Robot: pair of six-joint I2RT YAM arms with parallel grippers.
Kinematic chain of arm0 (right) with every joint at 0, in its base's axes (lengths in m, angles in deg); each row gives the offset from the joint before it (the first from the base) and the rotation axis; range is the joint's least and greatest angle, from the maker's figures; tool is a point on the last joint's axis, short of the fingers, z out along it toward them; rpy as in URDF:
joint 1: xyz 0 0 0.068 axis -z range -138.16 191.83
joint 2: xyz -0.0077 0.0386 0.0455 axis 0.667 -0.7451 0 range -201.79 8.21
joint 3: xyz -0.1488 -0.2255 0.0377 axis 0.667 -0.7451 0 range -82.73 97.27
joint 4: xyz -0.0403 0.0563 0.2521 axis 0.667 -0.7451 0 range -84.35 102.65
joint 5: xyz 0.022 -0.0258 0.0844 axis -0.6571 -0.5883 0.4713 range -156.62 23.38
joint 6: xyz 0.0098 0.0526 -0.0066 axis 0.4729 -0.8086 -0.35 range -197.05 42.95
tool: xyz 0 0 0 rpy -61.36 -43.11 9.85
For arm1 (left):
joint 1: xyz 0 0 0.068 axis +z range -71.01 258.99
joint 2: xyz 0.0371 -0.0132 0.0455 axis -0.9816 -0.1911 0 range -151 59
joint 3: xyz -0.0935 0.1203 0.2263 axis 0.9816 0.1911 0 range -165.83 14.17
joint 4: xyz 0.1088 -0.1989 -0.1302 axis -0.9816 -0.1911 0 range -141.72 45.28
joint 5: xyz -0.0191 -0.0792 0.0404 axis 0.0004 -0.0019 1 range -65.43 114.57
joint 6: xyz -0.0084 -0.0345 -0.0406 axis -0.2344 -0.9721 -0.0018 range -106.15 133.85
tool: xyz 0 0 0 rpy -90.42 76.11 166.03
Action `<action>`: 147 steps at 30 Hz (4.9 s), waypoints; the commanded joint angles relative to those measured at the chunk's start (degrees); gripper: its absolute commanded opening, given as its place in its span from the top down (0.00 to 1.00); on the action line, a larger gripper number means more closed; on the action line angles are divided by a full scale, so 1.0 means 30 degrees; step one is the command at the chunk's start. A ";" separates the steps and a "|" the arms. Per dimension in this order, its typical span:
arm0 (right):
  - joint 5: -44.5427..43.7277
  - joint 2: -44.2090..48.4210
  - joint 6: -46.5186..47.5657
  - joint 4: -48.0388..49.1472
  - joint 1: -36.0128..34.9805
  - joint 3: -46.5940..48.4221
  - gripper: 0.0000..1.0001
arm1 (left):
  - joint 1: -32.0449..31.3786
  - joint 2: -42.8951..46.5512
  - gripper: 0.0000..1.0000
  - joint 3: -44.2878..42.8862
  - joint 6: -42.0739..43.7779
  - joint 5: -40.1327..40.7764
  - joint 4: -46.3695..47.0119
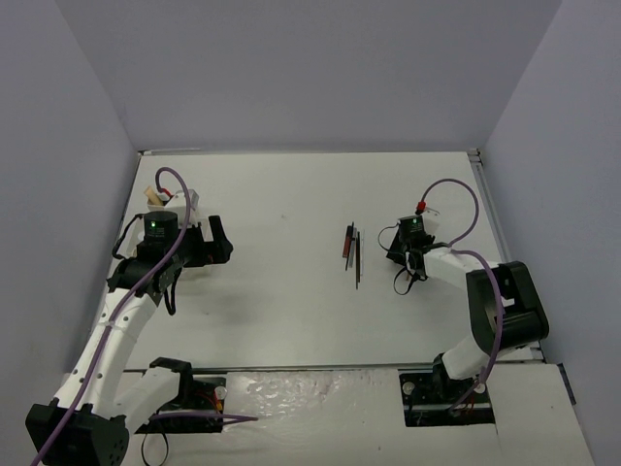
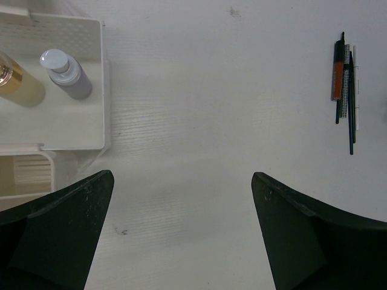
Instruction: Organize the makeup
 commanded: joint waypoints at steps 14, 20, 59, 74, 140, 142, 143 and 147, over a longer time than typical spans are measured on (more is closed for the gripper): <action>-0.0086 -0.1407 -0.0051 0.0866 -0.0044 0.0984 0.90 | -0.0068 0.0194 0.03 -0.0974 0.0062 -0.0196 0.0907; 0.0599 0.1299 0.1164 0.1832 -0.1435 0.0662 1.00 | -0.0104 -0.0133 0.03 -0.1527 -0.1223 -0.1933 0.1122; 0.2953 0.7387 0.4688 1.3401 -1.4659 -0.0703 1.00 | -1.1381 -0.2769 0.51 -0.3975 -0.7049 0.3553 0.6767; 0.2755 0.7450 0.4533 1.3098 -1.4726 -0.0624 0.61 | -1.2339 -0.2878 1.00 -0.3943 -0.5954 0.4566 0.7098; -0.4685 1.0354 0.3296 0.2954 -1.3906 -0.0727 0.08 | 0.2639 -0.7356 0.42 -0.4683 0.0950 0.7285 1.1471; -0.5582 0.9386 0.2363 0.1682 -1.3906 0.0091 0.11 | 0.2632 -0.6241 0.36 -0.5311 0.0330 0.6928 0.9902; -0.5996 0.8873 0.1842 0.1157 -1.3893 0.0480 0.13 | 0.2628 -0.5759 0.33 -0.5646 0.0018 0.6689 0.9010; -0.6674 0.6704 -0.0266 -0.0290 -1.3413 0.1693 0.18 | 0.2578 -0.3850 0.19 -0.6607 -0.0906 0.4794 0.5271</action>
